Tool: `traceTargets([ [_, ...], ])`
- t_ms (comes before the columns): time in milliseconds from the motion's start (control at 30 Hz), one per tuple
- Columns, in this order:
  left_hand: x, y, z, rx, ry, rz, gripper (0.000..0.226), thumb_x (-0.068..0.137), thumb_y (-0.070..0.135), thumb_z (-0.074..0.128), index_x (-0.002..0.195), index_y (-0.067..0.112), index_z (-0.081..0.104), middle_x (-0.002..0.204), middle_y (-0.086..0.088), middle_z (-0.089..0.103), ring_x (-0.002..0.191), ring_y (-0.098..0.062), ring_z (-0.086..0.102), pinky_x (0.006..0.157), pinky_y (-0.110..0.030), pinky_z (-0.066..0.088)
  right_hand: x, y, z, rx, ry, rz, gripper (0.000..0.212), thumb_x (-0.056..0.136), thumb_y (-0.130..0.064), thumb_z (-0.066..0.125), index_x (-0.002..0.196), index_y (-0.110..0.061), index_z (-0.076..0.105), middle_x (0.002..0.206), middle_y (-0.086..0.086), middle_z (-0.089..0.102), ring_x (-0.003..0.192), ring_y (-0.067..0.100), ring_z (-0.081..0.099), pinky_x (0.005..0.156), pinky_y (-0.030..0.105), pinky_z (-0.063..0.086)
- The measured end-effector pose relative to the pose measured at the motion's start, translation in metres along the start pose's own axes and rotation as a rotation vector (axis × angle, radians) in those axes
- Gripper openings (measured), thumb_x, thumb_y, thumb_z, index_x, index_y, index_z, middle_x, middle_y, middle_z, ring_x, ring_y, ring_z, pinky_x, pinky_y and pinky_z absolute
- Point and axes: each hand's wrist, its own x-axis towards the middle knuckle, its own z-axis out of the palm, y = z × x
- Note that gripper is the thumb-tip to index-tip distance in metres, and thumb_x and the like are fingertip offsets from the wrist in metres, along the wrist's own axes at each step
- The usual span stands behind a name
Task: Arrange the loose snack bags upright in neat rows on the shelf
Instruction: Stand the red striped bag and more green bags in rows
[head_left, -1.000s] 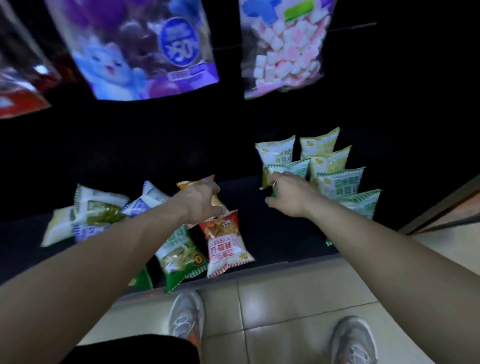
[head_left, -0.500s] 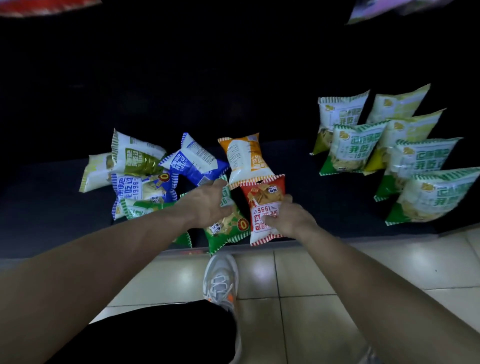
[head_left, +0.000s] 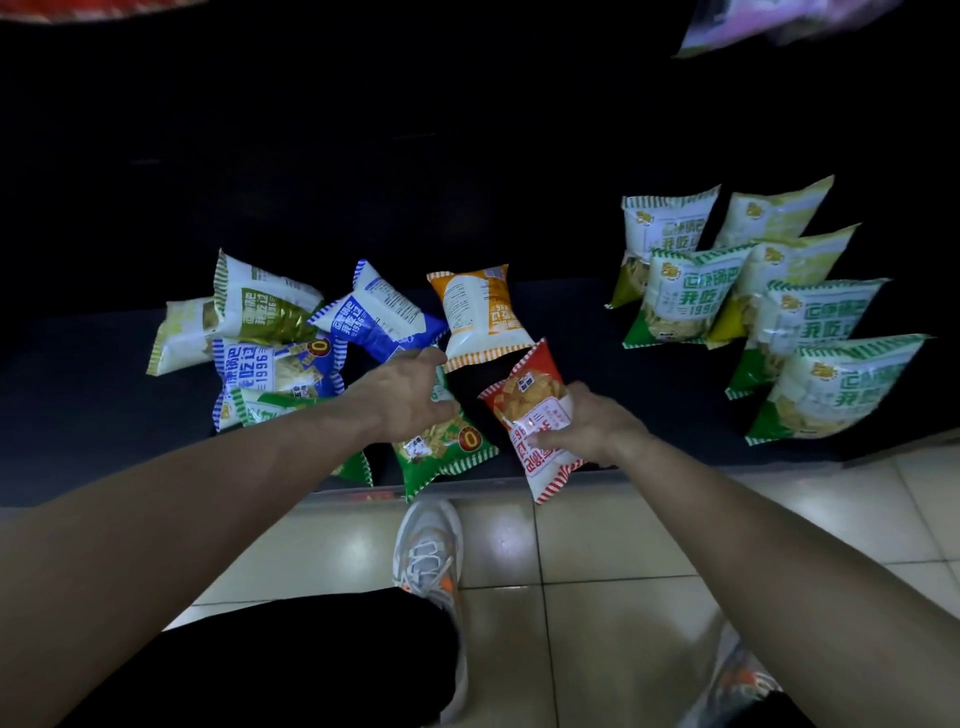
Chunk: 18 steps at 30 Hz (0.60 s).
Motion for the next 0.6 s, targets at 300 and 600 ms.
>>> traceTargets([
  [300, 0.009, 0.024, 0.001, 0.052, -0.014, 0.054, 0.080, 0.089, 0.048, 0.063, 0.152, 0.018, 0.024, 0.153, -0.009, 0.036, 0.133, -0.028, 0.044, 0.106, -0.041, 0.041, -0.014, 0.021, -0.033, 0.097, 0.181, -0.065, 0.073, 0.058, -0.035, 0.096, 0.117, -0.018, 0.057, 0.104, -0.004, 0.065, 0.090, 0.013, 0.064, 0.077, 0.030, 0.053],
  [600, 0.017, 0.048, -0.001, 0.038, 0.051, 0.133, 0.082, 0.084, 0.046, 0.070, 0.150, 0.023, 0.027, 0.151, -0.004, 0.038, 0.134, -0.024, 0.042, 0.106, -0.039, 0.041, -0.025, 0.019, -0.055, 0.219, 0.343, -0.234, 0.081, 0.059, -0.022, 0.096, 0.127, -0.025, 0.054, 0.112, -0.005, 0.064, 0.095, 0.012, 0.064, 0.082, 0.026, 0.052],
])
